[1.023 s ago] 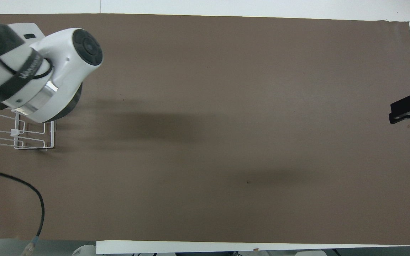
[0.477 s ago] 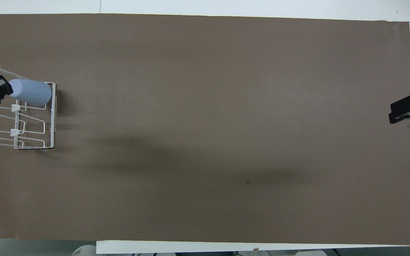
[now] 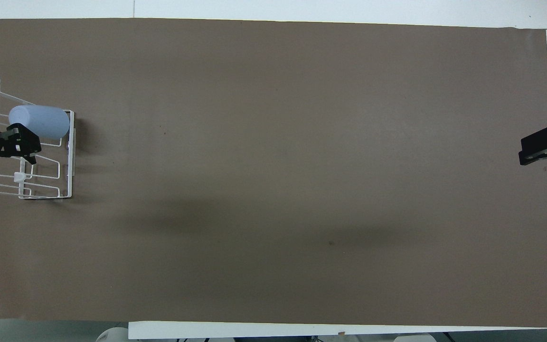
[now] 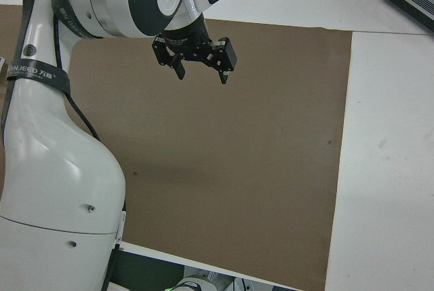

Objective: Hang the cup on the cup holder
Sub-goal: 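Open the left gripper and draw it back from the cup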

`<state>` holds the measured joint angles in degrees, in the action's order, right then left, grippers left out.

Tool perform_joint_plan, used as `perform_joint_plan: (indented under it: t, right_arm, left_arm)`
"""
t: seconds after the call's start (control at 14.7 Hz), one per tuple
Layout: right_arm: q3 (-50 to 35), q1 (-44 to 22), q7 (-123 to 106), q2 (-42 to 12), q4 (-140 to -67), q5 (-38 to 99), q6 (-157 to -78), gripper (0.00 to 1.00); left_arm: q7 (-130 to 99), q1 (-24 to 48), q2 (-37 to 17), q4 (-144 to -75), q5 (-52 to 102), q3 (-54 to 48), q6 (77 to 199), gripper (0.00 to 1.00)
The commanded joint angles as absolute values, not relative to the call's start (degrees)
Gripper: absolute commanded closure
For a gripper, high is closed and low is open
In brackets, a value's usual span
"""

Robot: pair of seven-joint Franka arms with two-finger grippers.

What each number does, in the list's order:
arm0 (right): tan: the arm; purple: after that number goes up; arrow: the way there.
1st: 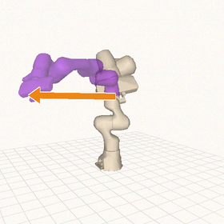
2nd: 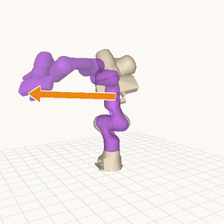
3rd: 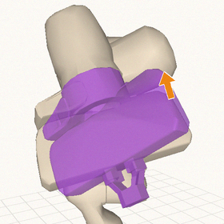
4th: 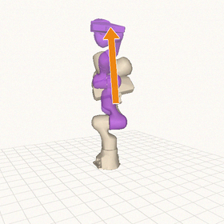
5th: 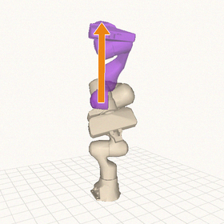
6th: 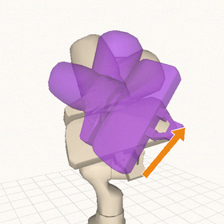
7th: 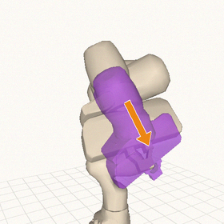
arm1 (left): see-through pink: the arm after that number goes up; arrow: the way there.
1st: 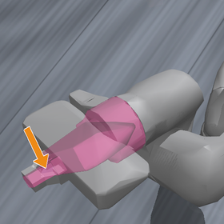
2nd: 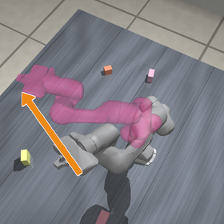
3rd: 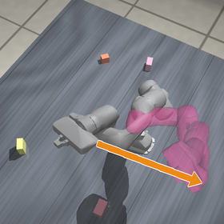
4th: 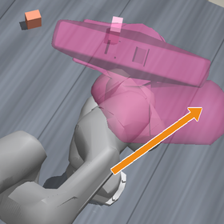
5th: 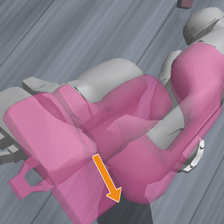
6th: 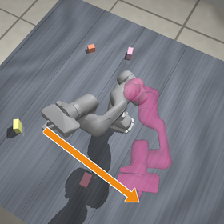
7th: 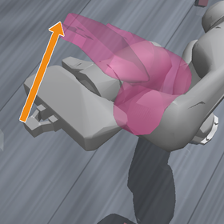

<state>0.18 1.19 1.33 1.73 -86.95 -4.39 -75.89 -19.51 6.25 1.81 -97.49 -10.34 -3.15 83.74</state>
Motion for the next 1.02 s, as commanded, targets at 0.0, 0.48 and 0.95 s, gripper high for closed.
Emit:
perform_joint_plan:
  t: [0.0, 0.48, 0.95]
  right_arm:
    - [-0.3, 2.1, 0.3, 2.8, -88.1, -3.3, -75.6, 0.0]
    - [-0.3, 2.1, 0.3, 2.7, -88.1, -3.3, -75.6, 0.0]
    - [-0.3, 2.1, 0.3, 2.8, -88.1, -3.3, -75.6, 0.0]
  left_arm:
    - [-8.7, 5.6, 3.0, -96.0, -8.3, -3.1, 87.4, 0.0]
    - [-2.4, 3.0, -2.2, -89.8, -1.8, -2.9, 90.4, 0.01]
    - [-2.2, 3.0, -2.5, -89.8, -2.0, -3.0, 89.2, 0.0]
